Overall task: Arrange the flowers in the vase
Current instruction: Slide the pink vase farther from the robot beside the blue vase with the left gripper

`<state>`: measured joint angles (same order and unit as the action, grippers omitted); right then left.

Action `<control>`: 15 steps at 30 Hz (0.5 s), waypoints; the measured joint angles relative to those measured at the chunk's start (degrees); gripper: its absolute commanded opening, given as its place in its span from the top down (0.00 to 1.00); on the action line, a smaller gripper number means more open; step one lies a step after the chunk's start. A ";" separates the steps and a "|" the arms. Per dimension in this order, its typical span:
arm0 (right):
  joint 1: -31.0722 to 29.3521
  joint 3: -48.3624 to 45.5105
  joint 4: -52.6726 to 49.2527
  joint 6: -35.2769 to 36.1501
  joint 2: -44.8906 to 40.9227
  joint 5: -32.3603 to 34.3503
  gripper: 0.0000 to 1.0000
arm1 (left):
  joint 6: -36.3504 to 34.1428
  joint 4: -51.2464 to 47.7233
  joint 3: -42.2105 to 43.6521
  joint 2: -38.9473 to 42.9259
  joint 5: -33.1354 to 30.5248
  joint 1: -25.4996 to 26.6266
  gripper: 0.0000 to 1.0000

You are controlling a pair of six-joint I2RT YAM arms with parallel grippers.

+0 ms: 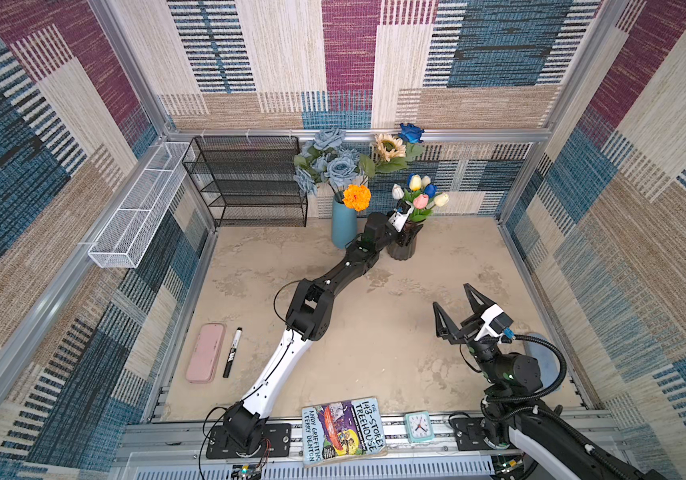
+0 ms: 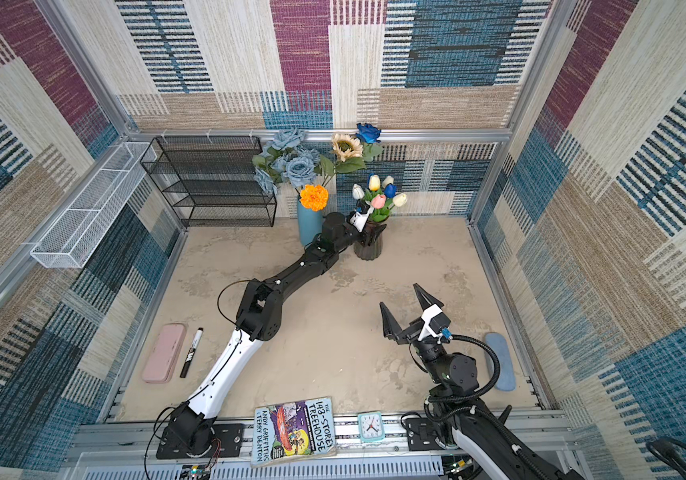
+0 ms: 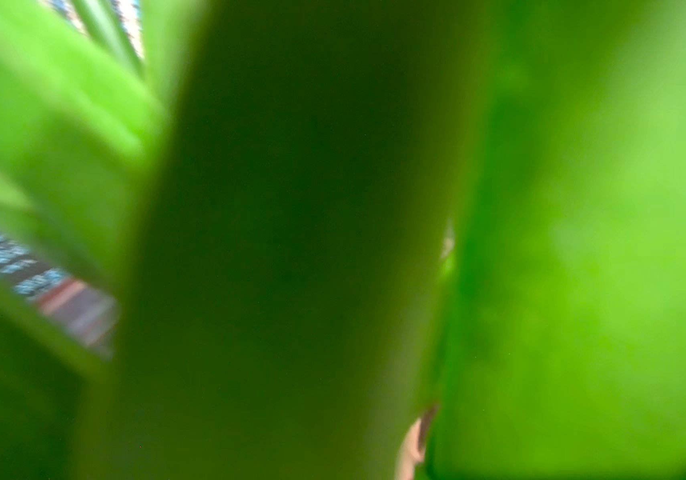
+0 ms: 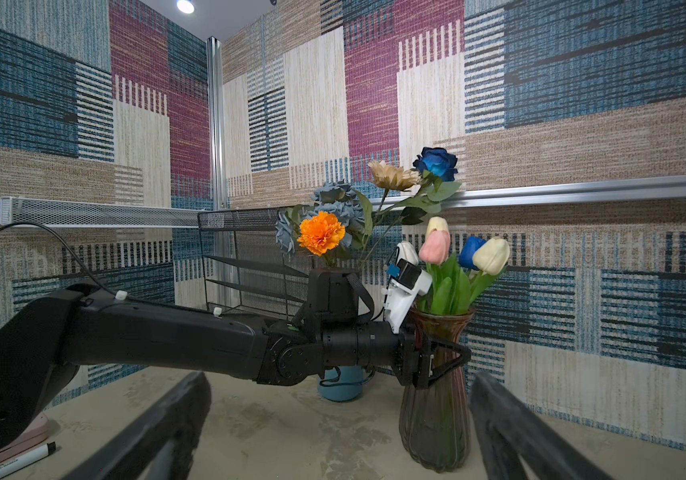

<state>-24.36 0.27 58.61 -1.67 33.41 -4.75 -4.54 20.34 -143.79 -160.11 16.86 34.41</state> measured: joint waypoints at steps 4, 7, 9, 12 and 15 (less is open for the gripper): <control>0.00 0.00 -0.02 0.00 0.57 -0.02 0.00 | 1.86 2.25 -2.51 -2.36 -1.57 -1.20 0.59; 0.00 0.00 -0.02 0.00 1.09 -0.07 0.00 | 3.06 3.61 -3.08 -3.08 -1.99 -1.75 0.56; 0.00 0.00 -0.02 0.00 1.18 -0.07 0.00 | 3.21 3.85 -3.10 -3.17 -2.82 -1.92 0.45; 0.00 0.00 -0.02 0.00 1.33 -0.22 0.00 | 3.21 4.04 -2.97 -3.17 -2.93 -1.90 0.28; 0.00 0.00 -0.02 0.00 1.55 -0.22 0.00 | 3.21 5.92 -1.70 -3.02 -2.54 -1.90 0.09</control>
<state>-24.36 0.27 58.59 -1.67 34.96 -4.97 -1.32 26.26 -145.49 -163.13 14.33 32.51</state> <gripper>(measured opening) 1.000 0.782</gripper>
